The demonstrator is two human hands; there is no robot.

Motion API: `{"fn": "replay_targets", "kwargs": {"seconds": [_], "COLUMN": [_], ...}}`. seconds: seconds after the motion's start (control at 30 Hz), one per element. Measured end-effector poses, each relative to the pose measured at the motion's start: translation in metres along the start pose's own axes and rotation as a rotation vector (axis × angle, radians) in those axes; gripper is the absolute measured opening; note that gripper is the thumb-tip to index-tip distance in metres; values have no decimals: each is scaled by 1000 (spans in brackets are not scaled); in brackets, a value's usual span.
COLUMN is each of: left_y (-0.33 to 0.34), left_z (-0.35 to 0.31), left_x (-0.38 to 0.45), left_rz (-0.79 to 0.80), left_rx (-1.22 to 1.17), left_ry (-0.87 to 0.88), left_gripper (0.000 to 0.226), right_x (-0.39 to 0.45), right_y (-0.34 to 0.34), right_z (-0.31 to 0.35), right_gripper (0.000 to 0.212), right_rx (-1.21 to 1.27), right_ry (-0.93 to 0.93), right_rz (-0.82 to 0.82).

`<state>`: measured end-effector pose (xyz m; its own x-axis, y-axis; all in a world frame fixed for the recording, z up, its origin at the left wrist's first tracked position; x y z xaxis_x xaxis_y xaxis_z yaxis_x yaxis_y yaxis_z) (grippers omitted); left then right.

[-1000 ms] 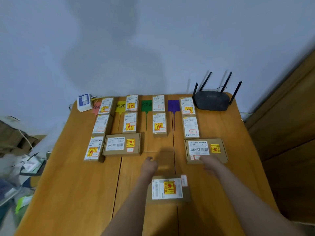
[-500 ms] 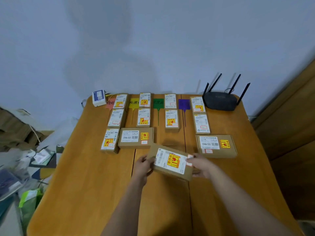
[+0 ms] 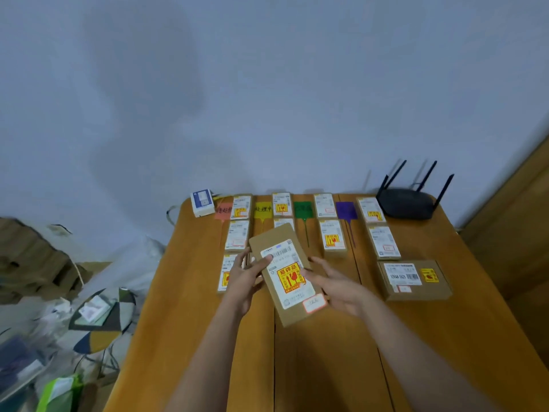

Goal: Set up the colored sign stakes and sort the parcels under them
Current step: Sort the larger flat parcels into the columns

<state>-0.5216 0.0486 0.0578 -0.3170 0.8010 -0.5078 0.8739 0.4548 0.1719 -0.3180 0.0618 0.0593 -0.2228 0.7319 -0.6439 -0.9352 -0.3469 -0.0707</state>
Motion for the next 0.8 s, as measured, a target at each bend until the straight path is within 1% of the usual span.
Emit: {"fn": "replay_targets", "kwargs": {"seconds": [0.1,0.2,0.27,0.33,0.43,0.63,0.8], "left_y": [-4,-10,-7,1,18,78,142], "left_z": [-31,-43,-35,-16,16,65,106], "left_x": [-7,-9,-9,-12,-18,-31,-42], "left_rz": [7,7,47,96,131,120,92], "left_rx": [15,-10,31,95,152,216,288], "left_ry": [68,91,86,48,-2,-40,-66], "left_gripper": [66,58,54,53,48,49,51], "right_x": [-6,0,6,10,13,5,0], "right_y": [25,29,25,16,-6,-74,-151], "right_z": [26,37,31,17,-3,-47,-78], "right_gripper": [84,82,81,86,90,78,48], "right_rx": [-18,-3,41,87,88,111,171], "right_ry": [-73,-125,-106,-56,-14,77,119], "right_rz": [54,4,-40,-88,-146,-198,-211]}}
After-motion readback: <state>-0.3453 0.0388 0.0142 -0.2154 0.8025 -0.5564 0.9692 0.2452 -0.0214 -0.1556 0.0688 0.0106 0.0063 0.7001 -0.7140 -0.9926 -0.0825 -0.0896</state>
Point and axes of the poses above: each hand's wrist, its own x-axis towards the middle knuckle, its own y-axis out of the palm, z = x × y, the point moved 9 cm from there along x, towards the middle knuckle, and after that the axes turned 9 degrees about -z, right-handed, at the moved point
